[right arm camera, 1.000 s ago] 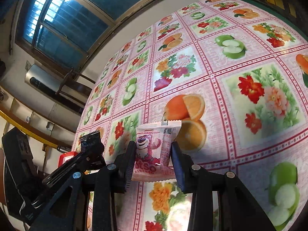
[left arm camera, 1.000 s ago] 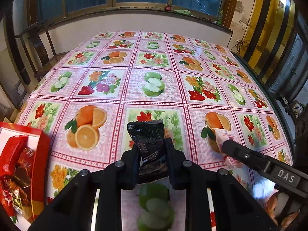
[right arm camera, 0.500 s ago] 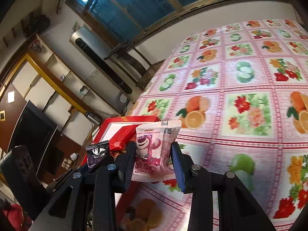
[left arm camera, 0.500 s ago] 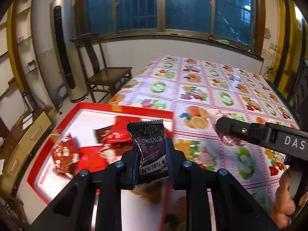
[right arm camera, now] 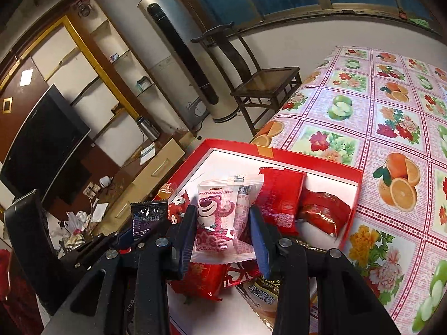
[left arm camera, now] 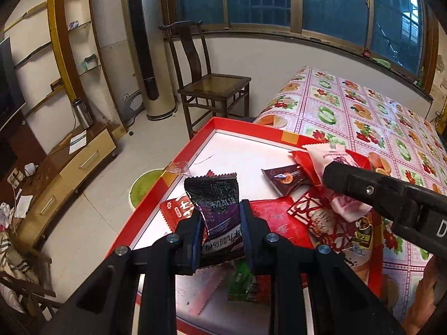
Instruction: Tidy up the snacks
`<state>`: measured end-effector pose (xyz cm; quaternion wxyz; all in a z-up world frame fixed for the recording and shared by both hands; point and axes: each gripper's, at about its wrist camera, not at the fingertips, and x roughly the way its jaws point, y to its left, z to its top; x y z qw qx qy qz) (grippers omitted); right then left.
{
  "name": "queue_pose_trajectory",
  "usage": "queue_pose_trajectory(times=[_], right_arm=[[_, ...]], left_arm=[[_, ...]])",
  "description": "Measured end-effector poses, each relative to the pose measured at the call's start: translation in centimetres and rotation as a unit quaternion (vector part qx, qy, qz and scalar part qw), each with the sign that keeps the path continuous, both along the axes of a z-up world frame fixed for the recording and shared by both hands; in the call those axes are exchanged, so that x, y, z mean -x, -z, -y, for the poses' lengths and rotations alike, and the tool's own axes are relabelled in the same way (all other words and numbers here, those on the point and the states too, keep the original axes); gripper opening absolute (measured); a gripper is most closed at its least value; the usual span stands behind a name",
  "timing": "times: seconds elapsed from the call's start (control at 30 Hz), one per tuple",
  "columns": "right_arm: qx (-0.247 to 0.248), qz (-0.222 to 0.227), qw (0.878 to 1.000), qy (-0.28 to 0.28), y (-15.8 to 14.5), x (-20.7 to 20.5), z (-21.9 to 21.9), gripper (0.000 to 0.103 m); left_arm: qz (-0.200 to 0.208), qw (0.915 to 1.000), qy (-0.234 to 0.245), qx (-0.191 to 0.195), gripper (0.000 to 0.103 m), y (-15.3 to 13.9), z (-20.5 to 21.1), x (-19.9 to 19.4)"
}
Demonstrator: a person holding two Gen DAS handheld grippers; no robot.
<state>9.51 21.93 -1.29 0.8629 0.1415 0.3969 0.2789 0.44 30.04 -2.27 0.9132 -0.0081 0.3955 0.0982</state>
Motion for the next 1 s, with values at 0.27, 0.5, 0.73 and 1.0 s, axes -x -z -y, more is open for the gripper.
queue_pose_trajectory(times=[0.27,0.5,0.73,1.0], right_arm=[[-0.01,0.032,0.999,0.021,-0.6,1.2,3.1,0.067],[-0.02,0.025,0.994,0.1,0.2,3.1,12.3,0.068],[0.062,0.02,0.975,0.214,1.4,7.6,24.5,0.068],[0.172,-0.012,0.929,0.327,3.6,10.9,35.3,0.07]], left_arm=[[0.019,0.9961,-0.043,-0.074,0.085,-1.1,0.7,1.5],[0.062,0.9964,0.029,-0.051,0.087,-3.9,7.1,3.3],[0.072,0.9814,0.175,-0.033,0.095,-4.6,19.7,5.1],[0.03,0.9689,0.246,-0.001,0.098,-0.6,33.5,2.7]])
